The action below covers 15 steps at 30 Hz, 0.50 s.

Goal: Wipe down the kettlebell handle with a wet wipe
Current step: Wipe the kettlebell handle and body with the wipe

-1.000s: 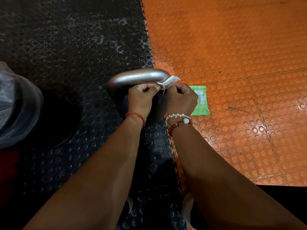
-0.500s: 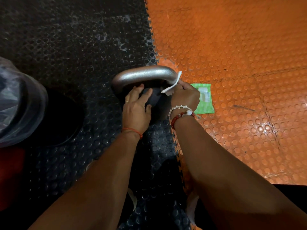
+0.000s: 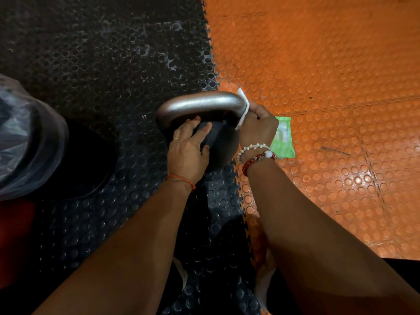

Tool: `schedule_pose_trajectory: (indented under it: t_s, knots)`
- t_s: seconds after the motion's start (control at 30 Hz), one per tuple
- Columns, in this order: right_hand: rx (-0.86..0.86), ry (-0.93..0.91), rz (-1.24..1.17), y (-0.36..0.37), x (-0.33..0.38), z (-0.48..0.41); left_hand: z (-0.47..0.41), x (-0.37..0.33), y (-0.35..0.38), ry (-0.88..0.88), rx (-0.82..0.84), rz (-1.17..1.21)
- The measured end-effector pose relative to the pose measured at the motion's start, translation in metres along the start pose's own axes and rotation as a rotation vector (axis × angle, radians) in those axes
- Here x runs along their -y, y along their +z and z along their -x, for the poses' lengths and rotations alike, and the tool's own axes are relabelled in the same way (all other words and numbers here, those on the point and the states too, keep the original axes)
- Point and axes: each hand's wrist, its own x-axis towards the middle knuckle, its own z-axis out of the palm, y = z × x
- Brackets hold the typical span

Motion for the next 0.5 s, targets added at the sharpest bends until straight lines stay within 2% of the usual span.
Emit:
schedule_pose_trajectory:
  t_s: [0.1,0.23,0.37,0.5]
  knots:
    - [0.066,0.03,0.0,-0.004,0.006,-0.012,0.002,-0.001,0.002,0.004,-0.003,0.014]
    - [0.115,-0.08,-0.054,-0.01,0.006,-0.008,0.003,0.001,0.003,0.016,-0.022,0.031]
    - [0.155,-0.051,-0.005,-0.01,0.011,-0.017,0.004,0.002,0.004,0.041,-0.043,0.022]
    - [0.2,-0.135,-0.009,-0.015,0.007,-0.016,0.005,0.004,0.007,0.051,-0.047,0.005]
